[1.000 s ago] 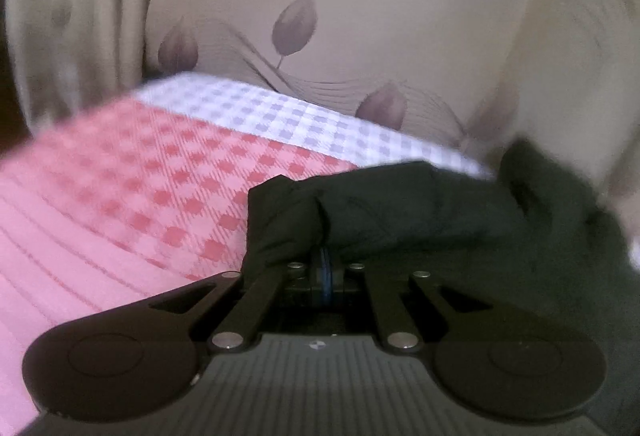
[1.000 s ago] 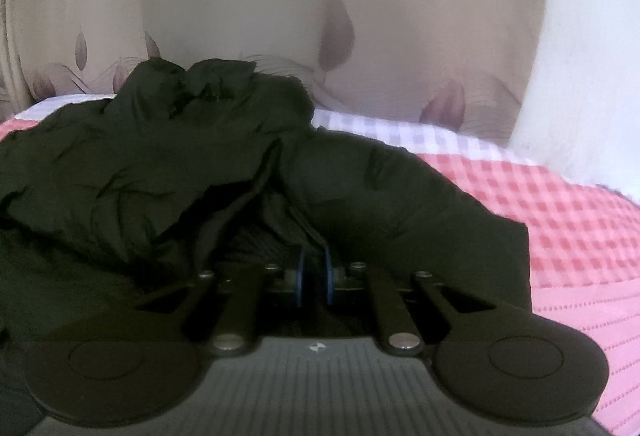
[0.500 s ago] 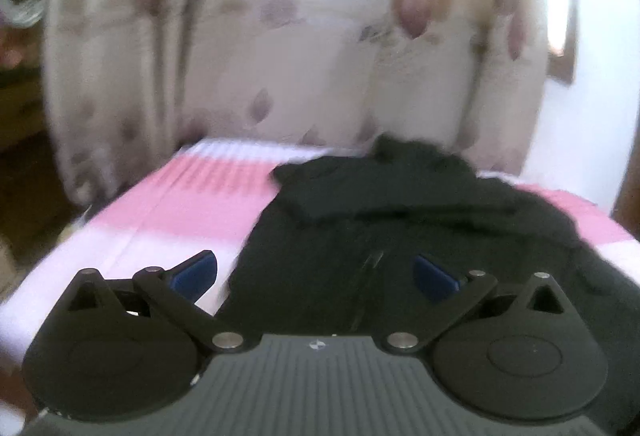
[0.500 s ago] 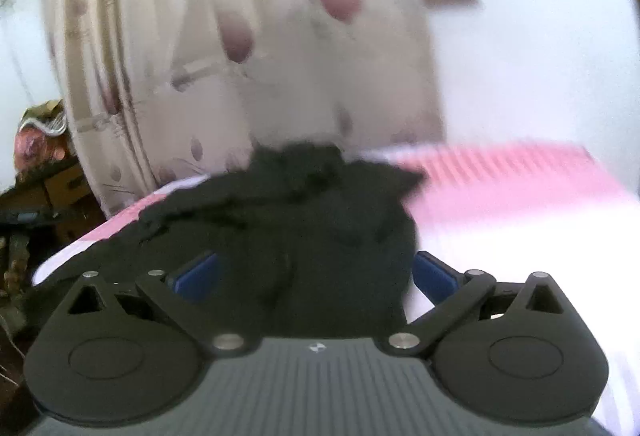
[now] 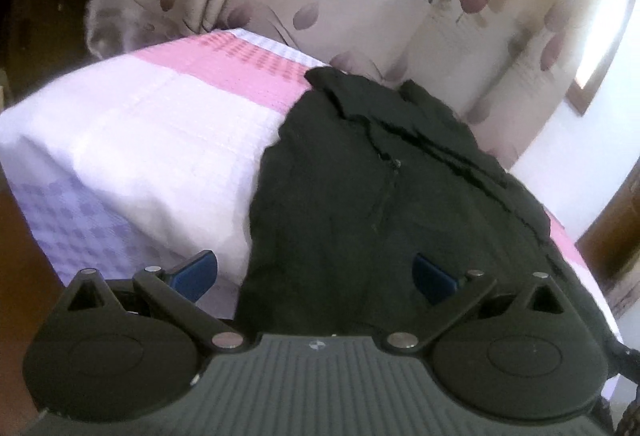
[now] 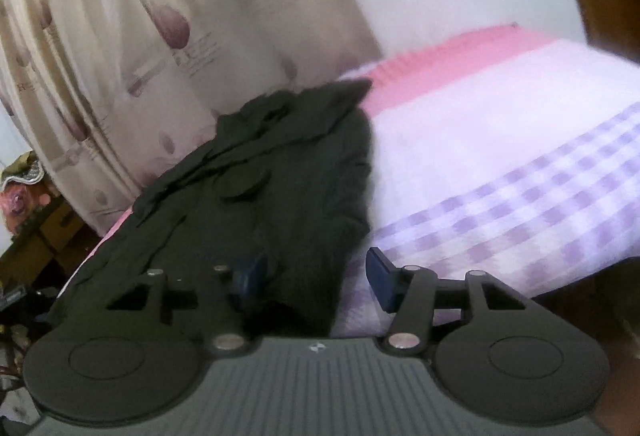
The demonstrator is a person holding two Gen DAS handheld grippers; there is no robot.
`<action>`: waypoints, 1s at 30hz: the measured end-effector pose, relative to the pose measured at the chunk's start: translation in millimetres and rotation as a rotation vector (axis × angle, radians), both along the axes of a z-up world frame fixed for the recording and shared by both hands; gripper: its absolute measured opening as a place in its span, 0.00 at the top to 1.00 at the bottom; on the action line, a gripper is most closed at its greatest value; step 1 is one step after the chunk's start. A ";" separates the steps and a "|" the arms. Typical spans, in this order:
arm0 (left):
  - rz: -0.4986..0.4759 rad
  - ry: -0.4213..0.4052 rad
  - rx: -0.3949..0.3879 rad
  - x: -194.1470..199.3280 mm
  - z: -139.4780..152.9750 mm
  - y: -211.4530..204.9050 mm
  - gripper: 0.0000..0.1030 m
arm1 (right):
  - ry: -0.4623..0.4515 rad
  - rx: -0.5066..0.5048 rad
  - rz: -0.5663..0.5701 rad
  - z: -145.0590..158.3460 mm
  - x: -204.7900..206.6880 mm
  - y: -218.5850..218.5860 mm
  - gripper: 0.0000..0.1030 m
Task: Fold large clothes
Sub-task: 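Grasp the folded jacket edge with both grippers and lift it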
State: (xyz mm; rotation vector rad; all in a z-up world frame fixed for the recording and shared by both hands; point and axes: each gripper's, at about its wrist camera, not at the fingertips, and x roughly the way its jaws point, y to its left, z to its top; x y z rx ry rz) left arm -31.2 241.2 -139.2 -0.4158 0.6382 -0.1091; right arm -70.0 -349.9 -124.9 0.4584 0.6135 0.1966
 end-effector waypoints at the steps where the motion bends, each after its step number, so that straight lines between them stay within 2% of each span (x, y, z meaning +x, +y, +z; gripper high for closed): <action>1: -0.006 0.000 -0.004 1.2 -2.4 -1.0 0.01 | 0.024 -0.001 0.013 -3.7 5.0 4.1 0.47; 3: -0.015 0.010 -0.012 2.6 -10.1 -1.2 0.01 | 0.047 0.017 0.032 -10.6 12.2 10.9 0.50; 4: -0.021 0.025 -0.016 5.8 -13.6 -0.9 0.06 | 0.044 0.028 0.046 -11.6 13.7 12.6 0.53; 5: -0.028 0.049 -0.031 10.1 -19.0 -0.4 0.10 | 0.052 0.035 0.055 -12.6 14.9 14.0 0.62; 6: -0.036 0.072 -0.052 12.7 -23.0 1.2 0.23 | 0.063 0.044 0.058 -13.3 17.5 14.4 0.71; 7: -0.045 0.096 -0.085 15.4 -27.8 3.6 0.40 | 0.066 0.058 0.064 -13.9 18.2 13.5 0.73; 9: -0.044 0.110 -0.162 15.3 -34.6 10.4 0.48 | 0.068 0.059 0.073 -13.4 19.8 14.3 0.78; 10: -0.044 0.104 -0.174 13.7 -35.3 12.5 0.53 | 0.068 0.062 0.076 -12.6 20.2 14.1 0.79; 15: -0.073 0.097 -0.141 12.6 -31.1 10.4 0.55 | 0.090 0.077 0.091 -15.2 25.6 12.4 0.79; 17: -0.079 0.091 -0.140 12.8 -29.1 10.7 0.56 | 0.097 0.156 0.071 -18.6 28.1 5.1 0.78; 19: -0.077 0.079 -0.149 9.9 -26.2 11.0 0.70 | 0.107 0.159 0.077 -21.0 30.8 4.3 0.78; 22: -0.055 0.049 -0.164 1.6 -13.2 12.7 0.82 | 0.100 0.180 0.086 -16.5 26.4 5.1 0.85; 25: -0.060 0.001 -0.154 -8.4 5.1 10.0 0.88 | 0.070 0.244 0.095 -6.9 18.9 1.9 0.88; 30: -0.097 -0.064 -0.200 -35.8 30.3 8.8 0.89 | 0.039 0.345 0.104 11.8 -1.4 -2.7 0.88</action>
